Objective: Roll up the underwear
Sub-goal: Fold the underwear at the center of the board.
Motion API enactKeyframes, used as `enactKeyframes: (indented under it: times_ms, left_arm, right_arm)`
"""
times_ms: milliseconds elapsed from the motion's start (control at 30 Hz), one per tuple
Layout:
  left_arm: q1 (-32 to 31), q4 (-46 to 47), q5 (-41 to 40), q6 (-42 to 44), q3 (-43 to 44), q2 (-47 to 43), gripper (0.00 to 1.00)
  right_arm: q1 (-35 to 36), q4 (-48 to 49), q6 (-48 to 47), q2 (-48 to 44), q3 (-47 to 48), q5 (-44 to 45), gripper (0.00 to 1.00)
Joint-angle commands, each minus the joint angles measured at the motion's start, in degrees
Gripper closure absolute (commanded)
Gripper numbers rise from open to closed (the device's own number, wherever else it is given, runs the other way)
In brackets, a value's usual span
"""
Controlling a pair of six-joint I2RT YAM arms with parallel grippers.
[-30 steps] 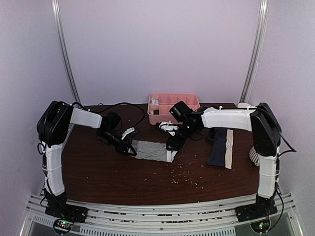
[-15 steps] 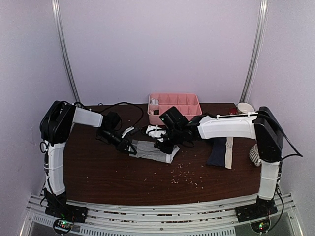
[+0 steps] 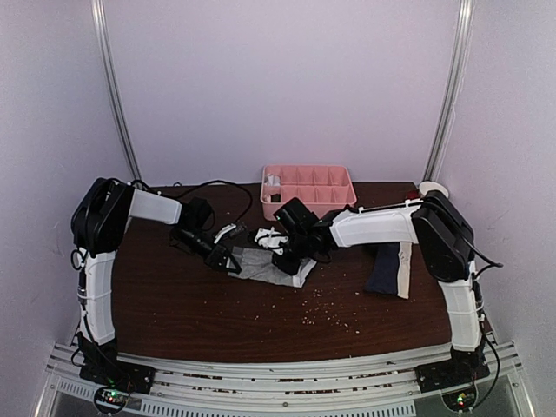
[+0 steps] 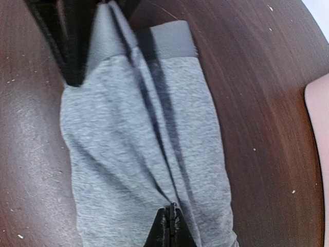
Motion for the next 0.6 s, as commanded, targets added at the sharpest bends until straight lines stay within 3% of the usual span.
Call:
enactKeyframes:
  times_ms: [0,333,567]
  left_arm:
    - [0.8,-1.5,-2.8,0.1,0.7,1.1,0.78]
    - [0.8,0.9,-5.2,-2.3,0.9,-0.8,0.53]
    - [0.8,4.0,-8.7,-3.9,0.7,-1.3,0.44]
  right_arm:
    - [-2.0,1.1,1.9,-0.2,-1.0,2.6,1.0]
    - [-3.8,1.0,2.3,1.5,-2.5,1.7,1.0]
    - [-4.0,0.9,2.8,1.6,-2.3,2.3,1.0]
